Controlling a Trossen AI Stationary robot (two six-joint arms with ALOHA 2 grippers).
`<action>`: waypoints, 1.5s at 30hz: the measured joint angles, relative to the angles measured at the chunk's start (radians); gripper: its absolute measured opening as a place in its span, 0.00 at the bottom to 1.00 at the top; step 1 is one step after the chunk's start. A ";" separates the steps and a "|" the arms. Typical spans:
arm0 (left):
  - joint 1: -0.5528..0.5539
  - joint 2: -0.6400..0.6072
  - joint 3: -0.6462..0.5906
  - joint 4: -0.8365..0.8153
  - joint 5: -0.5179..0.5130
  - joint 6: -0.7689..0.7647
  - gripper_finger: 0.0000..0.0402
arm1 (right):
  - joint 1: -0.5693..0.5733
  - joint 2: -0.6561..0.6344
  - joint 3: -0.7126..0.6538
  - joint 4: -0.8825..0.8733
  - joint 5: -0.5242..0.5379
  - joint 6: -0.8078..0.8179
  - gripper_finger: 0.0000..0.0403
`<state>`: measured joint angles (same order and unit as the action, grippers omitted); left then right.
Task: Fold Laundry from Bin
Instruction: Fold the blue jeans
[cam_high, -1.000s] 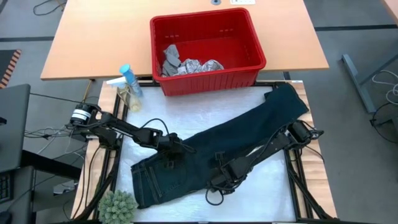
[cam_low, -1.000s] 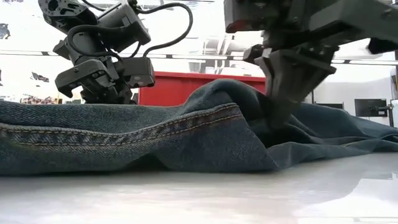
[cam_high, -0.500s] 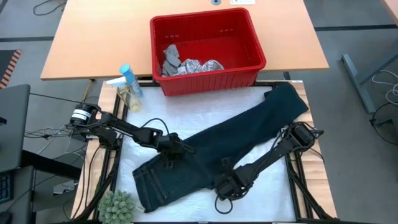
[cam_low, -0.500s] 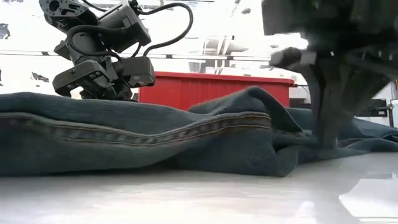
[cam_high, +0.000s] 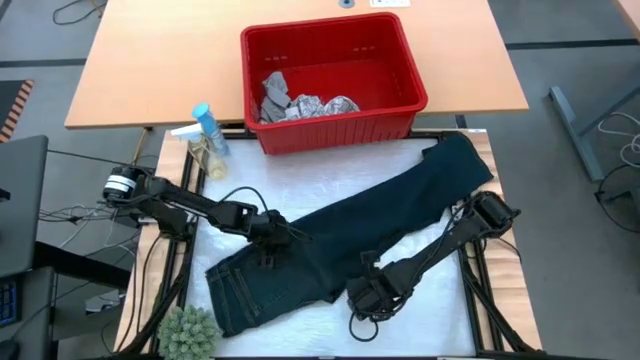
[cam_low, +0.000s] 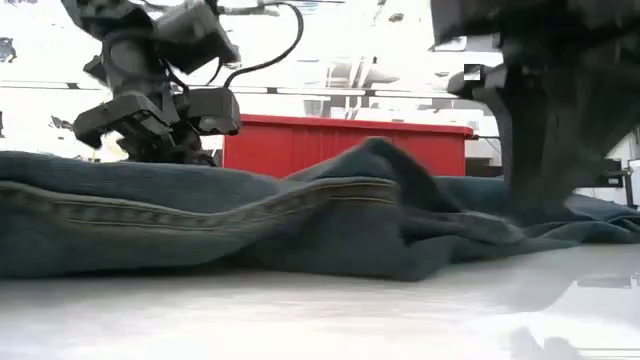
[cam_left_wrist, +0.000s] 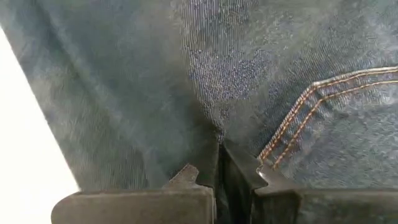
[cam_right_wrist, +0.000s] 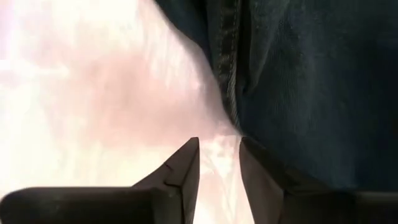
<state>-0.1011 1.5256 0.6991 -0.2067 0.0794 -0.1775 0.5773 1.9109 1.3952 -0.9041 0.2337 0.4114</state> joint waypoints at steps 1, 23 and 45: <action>0.004 -0.023 0.010 -0.027 -0.002 -0.007 0.00 | 0.003 -0.013 0.000 -0.004 0.000 0.000 0.36; -0.149 -0.184 0.097 -0.320 -0.048 -0.224 0.00 | 0.011 -0.061 0.000 0.015 0.105 0.051 0.38; -0.003 -0.061 0.195 -0.382 -0.071 -0.114 0.46 | -0.169 -0.072 -0.027 0.158 0.238 -0.086 0.36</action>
<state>-0.1040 1.4651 0.8941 -0.5889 0.0083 -0.2919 0.4082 1.8385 1.3685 -0.7462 0.4721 0.3252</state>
